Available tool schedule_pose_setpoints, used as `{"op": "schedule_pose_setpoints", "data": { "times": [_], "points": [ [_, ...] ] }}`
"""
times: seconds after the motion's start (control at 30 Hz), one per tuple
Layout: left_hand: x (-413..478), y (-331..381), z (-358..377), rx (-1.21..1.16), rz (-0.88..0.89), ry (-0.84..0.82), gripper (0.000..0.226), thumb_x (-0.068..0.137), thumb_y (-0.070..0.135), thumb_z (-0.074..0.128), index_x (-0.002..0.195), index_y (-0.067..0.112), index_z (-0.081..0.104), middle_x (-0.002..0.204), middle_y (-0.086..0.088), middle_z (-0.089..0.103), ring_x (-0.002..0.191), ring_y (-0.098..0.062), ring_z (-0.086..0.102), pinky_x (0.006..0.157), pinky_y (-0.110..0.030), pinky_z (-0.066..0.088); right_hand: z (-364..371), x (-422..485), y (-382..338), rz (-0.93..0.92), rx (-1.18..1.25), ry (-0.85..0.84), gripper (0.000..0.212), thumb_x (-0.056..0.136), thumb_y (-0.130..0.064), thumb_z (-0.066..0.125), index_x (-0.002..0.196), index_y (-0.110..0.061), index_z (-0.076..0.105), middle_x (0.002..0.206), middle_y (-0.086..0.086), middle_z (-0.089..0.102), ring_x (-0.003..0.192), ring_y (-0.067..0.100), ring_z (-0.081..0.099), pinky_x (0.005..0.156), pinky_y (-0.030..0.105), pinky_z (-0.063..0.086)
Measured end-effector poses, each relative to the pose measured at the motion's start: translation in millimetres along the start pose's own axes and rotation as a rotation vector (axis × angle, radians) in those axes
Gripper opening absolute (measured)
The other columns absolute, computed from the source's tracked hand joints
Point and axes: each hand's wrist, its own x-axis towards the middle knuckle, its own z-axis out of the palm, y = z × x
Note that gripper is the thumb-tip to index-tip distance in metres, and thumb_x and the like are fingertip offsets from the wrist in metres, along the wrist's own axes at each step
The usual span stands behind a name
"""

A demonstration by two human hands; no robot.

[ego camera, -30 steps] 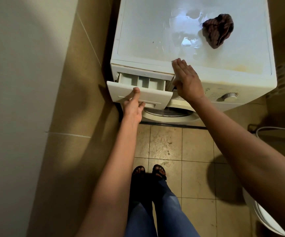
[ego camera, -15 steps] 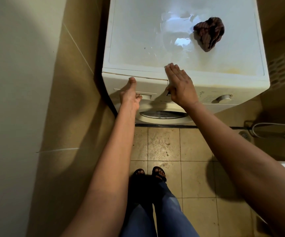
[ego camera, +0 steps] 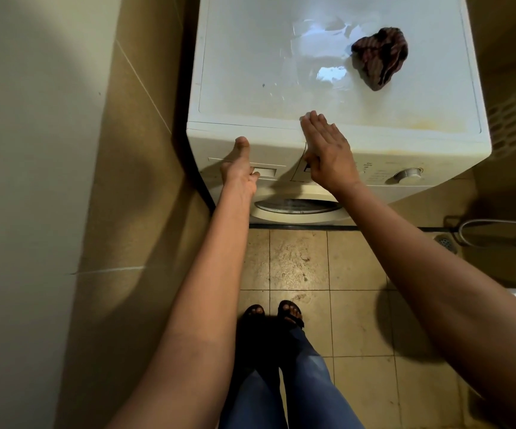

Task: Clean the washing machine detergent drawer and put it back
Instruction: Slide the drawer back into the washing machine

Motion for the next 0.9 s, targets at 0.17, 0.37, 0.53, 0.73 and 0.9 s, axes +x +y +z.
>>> {"op": "schedule_pose_setpoints", "data": {
  "times": [0.17, 0.37, 0.53, 0.73, 0.9],
  "points": [
    [1, -1, -4, 0.001, -0.017, -0.03, 0.054, 0.091, 0.034, 0.063, 0.136, 0.007, 0.049, 0.081, 0.001, 0.042, 0.098, -0.025, 0.039, 0.114, -0.056, 0.028, 1, 0, 0, 0.011, -0.008, -0.007, 0.065, 0.088, -0.003, 0.05, 0.149, -0.007, 0.028, 0.156, 0.011, 0.025, 0.146, 0.025, 0.02, 0.118, 0.033, 0.011],
    [5, 2, -5, 0.04, -0.041, -0.041, 0.055, 0.091, 0.037, 0.063, 0.138, 0.009, 0.05, 0.078, 0.0, 0.038, 0.078, -0.021, 0.039, 0.113, -0.054, 0.029, 0, 2, 0, 0.022, -0.013, -0.029, 0.069, 0.086, -0.002, 0.053, 0.15, -0.008, 0.026, 0.156, 0.011, 0.024, 0.146, 0.024, 0.018, 0.119, 0.033, 0.01],
    [3, 6, -12, 0.041, -0.047, -0.128, 0.064, 0.09, 0.036, 0.064, 0.144, 0.011, 0.04, 0.139, -0.016, 0.044, 0.125, -0.033, 0.043, 0.113, -0.051, 0.032, -1, 4, -2, 0.046, -0.034, -0.063, 0.075, 0.085, 0.0, 0.055, 0.151, -0.009, 0.022, 0.158, 0.01, 0.02, 0.147, 0.024, 0.016, 0.12, 0.034, 0.009],
    [-4, 6, -18, 0.006, -0.097, -0.159, 0.075, 0.085, 0.038, 0.07, 0.146, 0.01, 0.035, 0.15, -0.02, 0.035, 0.138, -0.032, 0.037, 0.111, -0.045, 0.037, -3, 3, -7, 0.057, -0.1, -0.099, 0.073, 0.088, 0.004, 0.046, 0.152, -0.007, 0.012, 0.159, 0.012, 0.012, 0.148, 0.025, 0.008, 0.12, 0.034, 0.005],
    [-6, 7, -23, 0.063, -0.108, -0.155, 0.078, 0.085, 0.039, 0.069, 0.146, 0.006, 0.033, 0.151, -0.021, 0.035, 0.138, -0.032, 0.037, 0.114, -0.041, 0.034, -7, 3, -8, 0.069, -0.138, -0.162, 0.075, 0.09, 0.002, 0.043, 0.153, -0.009, 0.003, 0.161, 0.01, 0.002, 0.149, 0.024, 0.001, 0.121, 0.034, 0.001]
  ]
}}
